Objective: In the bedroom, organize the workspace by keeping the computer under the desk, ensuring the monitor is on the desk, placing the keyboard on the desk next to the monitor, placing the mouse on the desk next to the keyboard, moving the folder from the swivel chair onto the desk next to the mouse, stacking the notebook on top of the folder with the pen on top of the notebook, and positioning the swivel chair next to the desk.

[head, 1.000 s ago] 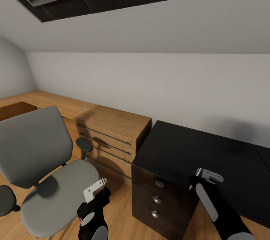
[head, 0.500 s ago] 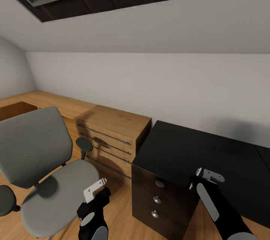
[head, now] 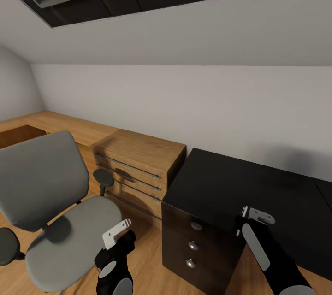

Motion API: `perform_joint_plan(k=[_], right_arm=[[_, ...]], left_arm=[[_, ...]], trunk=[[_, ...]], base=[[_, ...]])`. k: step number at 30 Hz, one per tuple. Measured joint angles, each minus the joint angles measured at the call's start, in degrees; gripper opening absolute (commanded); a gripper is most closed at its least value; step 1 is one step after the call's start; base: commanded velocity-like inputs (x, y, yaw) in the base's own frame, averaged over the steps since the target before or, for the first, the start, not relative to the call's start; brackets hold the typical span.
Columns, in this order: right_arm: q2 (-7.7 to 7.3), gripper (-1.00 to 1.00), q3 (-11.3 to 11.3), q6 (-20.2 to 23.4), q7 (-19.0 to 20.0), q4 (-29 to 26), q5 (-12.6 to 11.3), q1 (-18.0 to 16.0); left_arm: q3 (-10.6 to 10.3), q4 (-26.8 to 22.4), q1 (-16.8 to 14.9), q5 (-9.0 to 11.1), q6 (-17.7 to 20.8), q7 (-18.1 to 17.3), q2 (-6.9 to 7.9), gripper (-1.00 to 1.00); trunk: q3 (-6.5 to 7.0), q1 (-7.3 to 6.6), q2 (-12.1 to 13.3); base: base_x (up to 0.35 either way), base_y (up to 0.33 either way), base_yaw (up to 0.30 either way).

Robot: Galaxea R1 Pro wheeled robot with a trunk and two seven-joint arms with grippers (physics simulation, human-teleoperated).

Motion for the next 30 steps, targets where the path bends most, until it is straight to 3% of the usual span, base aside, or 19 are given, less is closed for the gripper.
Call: perform_joint_plan(k=[30], right_arm=[[-0.01,-1.00,0.01,3.19,0.27,-1.18,-1.17,0.00]], left_arm=[[0.01,0.07,0.00,0.00,0.00,-0.09,-0.01,1.00]], trunk=[[0.00,0.00,0.00]], base=[[0.000,0.000,0.000]])
